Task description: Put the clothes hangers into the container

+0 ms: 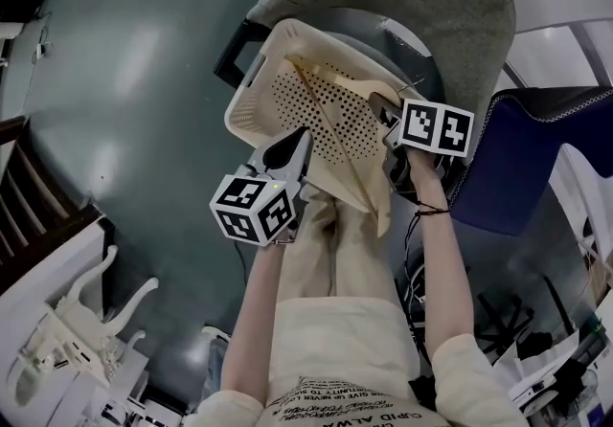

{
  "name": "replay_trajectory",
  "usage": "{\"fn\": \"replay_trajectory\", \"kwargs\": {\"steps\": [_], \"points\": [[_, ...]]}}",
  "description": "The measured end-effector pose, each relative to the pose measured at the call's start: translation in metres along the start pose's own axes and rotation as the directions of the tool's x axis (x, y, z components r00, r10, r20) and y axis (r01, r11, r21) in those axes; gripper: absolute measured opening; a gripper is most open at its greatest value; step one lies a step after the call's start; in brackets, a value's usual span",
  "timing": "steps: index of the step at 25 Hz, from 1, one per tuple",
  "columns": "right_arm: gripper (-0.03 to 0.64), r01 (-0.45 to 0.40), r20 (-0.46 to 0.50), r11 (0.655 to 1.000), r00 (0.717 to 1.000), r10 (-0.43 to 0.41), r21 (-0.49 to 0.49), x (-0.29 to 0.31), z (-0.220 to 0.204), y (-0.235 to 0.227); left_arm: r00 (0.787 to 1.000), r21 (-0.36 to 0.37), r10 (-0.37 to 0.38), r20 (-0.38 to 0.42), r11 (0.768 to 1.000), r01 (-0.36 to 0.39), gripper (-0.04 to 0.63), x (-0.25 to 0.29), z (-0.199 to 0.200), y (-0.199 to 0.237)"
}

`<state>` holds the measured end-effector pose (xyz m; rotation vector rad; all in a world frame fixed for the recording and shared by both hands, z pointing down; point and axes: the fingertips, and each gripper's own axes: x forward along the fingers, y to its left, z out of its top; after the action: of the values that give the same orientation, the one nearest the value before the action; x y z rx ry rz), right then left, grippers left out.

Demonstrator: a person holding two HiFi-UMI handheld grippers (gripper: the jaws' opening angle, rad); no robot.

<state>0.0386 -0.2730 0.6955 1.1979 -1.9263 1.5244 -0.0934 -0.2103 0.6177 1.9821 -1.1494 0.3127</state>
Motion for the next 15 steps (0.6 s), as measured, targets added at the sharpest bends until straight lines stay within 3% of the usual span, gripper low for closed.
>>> {"fn": "replay_trajectory", "kwargs": {"steps": [6,15], "points": [[0.187,0.059,0.002,0.998,0.998,-0.059,-0.029,0.002,-0.002,-0.002,1.0,0.003,-0.012,-0.014,1.0,0.012,0.023,0.004,-0.005,-0.005],[0.239,0.27,0.033,0.962,0.963,-0.268,-0.042,0.001,-0.002,-0.016,1.0,-0.001,-0.017,-0.023,1.0,0.017,0.023,0.003,-0.007,-0.007]]}}
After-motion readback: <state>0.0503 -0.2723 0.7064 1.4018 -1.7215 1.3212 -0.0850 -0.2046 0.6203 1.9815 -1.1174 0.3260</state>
